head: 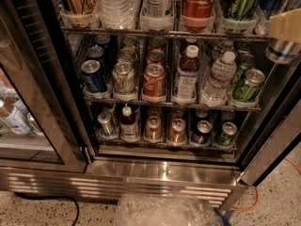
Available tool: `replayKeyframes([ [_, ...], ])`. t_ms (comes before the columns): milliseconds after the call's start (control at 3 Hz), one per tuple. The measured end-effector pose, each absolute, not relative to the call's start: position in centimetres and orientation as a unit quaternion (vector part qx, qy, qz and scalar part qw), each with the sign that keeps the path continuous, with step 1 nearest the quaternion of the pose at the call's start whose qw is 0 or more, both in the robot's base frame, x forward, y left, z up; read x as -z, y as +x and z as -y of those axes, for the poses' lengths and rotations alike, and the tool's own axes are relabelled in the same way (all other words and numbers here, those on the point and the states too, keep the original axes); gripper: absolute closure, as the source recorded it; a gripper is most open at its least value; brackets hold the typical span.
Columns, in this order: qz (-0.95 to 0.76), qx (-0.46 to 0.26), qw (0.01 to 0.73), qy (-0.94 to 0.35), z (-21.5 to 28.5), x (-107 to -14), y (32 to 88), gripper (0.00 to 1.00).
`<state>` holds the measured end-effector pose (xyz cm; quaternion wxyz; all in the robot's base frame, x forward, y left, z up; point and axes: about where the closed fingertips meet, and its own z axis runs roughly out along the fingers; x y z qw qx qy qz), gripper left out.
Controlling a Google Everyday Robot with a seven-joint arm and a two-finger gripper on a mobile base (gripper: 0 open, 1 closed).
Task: Pick redbull can from top shelf of fridge
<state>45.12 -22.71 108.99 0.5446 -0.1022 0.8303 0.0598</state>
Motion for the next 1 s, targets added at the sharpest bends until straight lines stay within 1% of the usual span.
replayKeyframes([
  [333,-0.841,-0.122,0.513,-0.124,21.8,-108.11,43.03,1.0],
  [667,-0.839,-0.146,0.51,-0.122,20.98,-108.43,42.51,1.0],
  [1000,-0.839,-0.145,0.511,-0.122,20.97,-108.48,42.53,1.0],
])
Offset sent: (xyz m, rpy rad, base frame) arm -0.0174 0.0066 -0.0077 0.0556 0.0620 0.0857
